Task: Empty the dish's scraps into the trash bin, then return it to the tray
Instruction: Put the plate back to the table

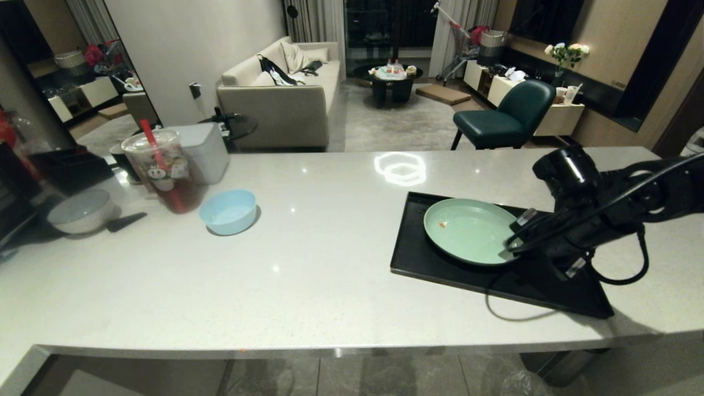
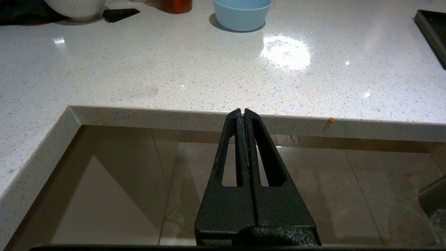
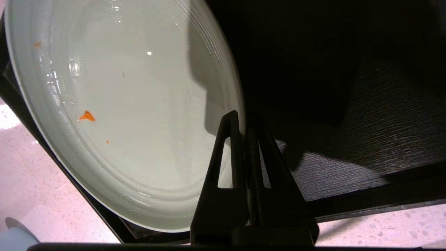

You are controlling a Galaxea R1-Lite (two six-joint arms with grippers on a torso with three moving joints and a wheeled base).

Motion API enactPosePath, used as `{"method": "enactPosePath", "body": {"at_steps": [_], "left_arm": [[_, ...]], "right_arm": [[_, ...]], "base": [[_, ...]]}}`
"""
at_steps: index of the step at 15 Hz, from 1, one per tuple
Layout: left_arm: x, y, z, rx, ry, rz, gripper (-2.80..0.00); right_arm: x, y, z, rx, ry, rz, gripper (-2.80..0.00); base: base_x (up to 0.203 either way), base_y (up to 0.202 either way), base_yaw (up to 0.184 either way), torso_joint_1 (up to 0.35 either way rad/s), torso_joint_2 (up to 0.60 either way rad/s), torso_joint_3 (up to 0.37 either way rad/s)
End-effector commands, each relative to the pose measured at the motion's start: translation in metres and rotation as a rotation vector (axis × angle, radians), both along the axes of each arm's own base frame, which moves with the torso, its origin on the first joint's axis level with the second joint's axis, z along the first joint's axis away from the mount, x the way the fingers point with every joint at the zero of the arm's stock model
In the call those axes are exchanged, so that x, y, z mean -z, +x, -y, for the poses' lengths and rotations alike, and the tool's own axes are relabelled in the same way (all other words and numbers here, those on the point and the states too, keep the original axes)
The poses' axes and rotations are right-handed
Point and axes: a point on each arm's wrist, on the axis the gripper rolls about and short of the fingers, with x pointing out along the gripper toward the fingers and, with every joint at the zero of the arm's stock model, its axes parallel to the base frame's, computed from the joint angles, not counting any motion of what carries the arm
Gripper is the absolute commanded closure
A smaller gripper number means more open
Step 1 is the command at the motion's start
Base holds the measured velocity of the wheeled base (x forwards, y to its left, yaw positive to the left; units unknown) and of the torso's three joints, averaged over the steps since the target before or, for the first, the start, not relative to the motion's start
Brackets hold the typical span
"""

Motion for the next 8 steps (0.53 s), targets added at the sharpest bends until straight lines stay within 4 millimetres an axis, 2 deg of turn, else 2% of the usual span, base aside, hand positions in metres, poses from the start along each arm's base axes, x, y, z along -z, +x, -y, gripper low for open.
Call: {"method": "enactPosePath", "body": {"at_steps": [1, 5, 8], "left_arm": [[0.000, 0.000, 0.000, -0.001, -0.001, -0.001, 0.00], [0.000, 0.000, 0.000, -0.001, -0.001, -0.001, 0.00], [0.000, 0.000, 0.000, -0.001, -0.001, -0.001, 0.00]], "right_arm": [[0.001, -0.001, 0.000, 0.005, 0.001, -0.008, -2.80], [-0.002, -0.010, 0.002, 0.000, -0.017, -0.063, -2.80], [-0.032, -0.025, 0.005, -0.006, 0.005, 0.016, -2.80]], "base": [[0.000, 0.000, 0.000, 0.000, 0.00, 0.000], [0.000, 0.000, 0.000, 0.000, 0.00, 0.000], [0.000, 0.000, 0.000, 0.000, 0.00, 0.000]]}}
